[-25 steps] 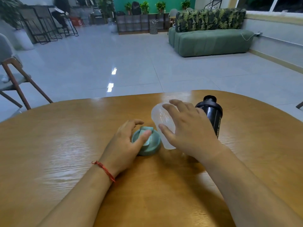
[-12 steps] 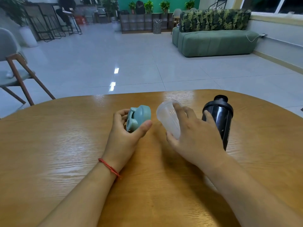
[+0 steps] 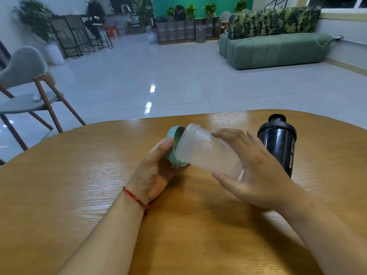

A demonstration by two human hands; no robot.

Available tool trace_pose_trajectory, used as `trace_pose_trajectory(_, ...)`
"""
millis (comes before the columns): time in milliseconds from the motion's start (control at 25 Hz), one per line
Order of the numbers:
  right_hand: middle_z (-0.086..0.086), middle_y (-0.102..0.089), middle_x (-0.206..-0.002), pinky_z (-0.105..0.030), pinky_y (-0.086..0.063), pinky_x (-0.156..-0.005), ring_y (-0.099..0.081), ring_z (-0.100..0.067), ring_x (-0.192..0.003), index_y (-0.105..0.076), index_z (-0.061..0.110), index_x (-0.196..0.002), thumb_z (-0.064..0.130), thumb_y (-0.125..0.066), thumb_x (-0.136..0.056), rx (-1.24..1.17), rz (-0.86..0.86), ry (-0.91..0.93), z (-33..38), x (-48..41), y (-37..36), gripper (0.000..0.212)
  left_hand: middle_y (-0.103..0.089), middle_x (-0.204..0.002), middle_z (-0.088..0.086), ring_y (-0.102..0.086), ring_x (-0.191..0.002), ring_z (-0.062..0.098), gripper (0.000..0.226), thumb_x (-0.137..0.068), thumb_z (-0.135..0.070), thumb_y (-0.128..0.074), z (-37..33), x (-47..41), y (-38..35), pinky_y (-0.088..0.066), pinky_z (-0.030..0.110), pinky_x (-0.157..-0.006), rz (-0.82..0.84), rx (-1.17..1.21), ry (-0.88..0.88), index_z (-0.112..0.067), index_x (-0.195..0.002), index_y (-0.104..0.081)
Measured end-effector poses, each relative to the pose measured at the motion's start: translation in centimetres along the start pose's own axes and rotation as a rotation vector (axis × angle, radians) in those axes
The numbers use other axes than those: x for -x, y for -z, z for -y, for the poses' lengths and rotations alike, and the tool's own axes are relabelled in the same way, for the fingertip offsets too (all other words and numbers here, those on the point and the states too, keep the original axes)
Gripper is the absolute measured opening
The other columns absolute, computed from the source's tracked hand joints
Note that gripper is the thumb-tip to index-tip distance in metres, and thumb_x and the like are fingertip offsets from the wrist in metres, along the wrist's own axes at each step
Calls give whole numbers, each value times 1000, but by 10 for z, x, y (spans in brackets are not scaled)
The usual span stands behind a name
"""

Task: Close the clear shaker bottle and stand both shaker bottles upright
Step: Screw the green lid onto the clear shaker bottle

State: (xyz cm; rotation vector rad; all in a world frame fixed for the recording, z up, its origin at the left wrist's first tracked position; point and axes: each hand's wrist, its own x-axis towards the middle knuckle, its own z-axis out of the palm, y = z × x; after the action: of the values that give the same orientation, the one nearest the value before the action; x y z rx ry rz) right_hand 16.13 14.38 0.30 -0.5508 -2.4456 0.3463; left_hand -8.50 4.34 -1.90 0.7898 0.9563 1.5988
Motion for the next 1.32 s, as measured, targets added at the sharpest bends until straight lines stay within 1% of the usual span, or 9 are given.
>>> trace_pose_trajectory(120, 17, -52, -155, -64, -22, -133, -50, -5, -146, -50, 32, -156, 42, -79, -87, -20, 35, 38, -3, 1, 1, 76, -59, -137, 17, -59, -117, 29, 79, -89, -46, -80, -2, 0, 2, -55, 46, -93, 96, -68, 0, -10, -155, -55)
trace_pose_trajectory(280, 15, -53, -156, -67, -26, -130, -51, -5, -148, -54, 30, -154, 35, -82, -86, -66, 44, 55, -4, 2, 4, 74, -59, -133, 21, -64, -110, 28, 96, -81, -40, -89, -3, 0, 7, -60, 39, -85, 75, -59, 3, -1, -156, -46)
trace_pose_trajectory(480, 12, -53, -158, -67, -44, -117, -53, -11, -146, -57, 28, -154, 33, -83, -87, -76, 54, 97, -5, 4, 3, 72, -70, -117, 11, -72, -101, 24, 68, -85, -27, -77, -7, 4, 7, -63, 36, -79, 67, -86, 11, -4, -145, -55)
trace_pose_trajectory(600, 8, -55, -157, -54, -52, -110, -57, -20, -143, -60, 25, -153, 28, -85, -87, -84, 57, 119, -7, 4, 2, 71, -67, -123, 14, -70, -107, 27, 69, -84, -27, -80, -5, 3, 8, -63, 38, -81, 81, -155, 20, -8, -146, -56)
trace_pose_trajectory(800, 11, -59, -155, -44, -56, -108, -59, -13, -144, -61, 26, -155, 30, -89, -86, -218, 45, 83, -2, 4, 3, 74, -62, -122, 11, -68, -107, 24, 72, -81, -25, -80, -8, 9, 8, -63, 32, -78, 97, -212, -49, -11, -148, -54)
trace_pose_trajectory(880, 16, -64, -151, -36, -56, -106, -62, -11, -140, -61, 30, -155, 32, -89, -86, -315, 54, 27, 0, 4, 5, 74, -63, -120, 9, -67, -107, 24, 72, -81, -24, -79, -11, 13, 9, -63, 32, -79, 117, -214, -85, -10, -147, -54)
trace_pose_trajectory(1040, 31, -66, -141, -18, -59, -90, -65, 4, -127, -58, 51, -148, 46, -88, -84, -549, 82, -153, 15, 6, 6, 71, -61, -124, 14, -63, -112, 31, 74, -82, -22, -77, -13, 24, 11, -62, 38, -85, 136, -198, -102, -6, -149, -51)
trace_pose_trajectory(1160, 28, -64, -143, -10, -55, -87, -66, 12, -115, -57, 49, -144, 54, -88, -85, -619, 13, -234, 35, 0, -2, 67, -59, -129, 19, -60, -117, 36, 77, -82, -23, -75, -18, 35, 18, -58, 46, -88, 81, -180, -145, -1, -151, -48)
trace_pose_trajectory(1320, 32, -56, -136, -15, -60, -73, -79, -16, -102, -49, 46, -149, 58, -81, -89, -798, -51, -404, 62, -17, -24, 70, -57, -135, 30, -61, -122, 40, 82, -83, -24, -77, -30, 40, 35, -57, 48, -93, -33, -181, -271, 1, -154, -44)
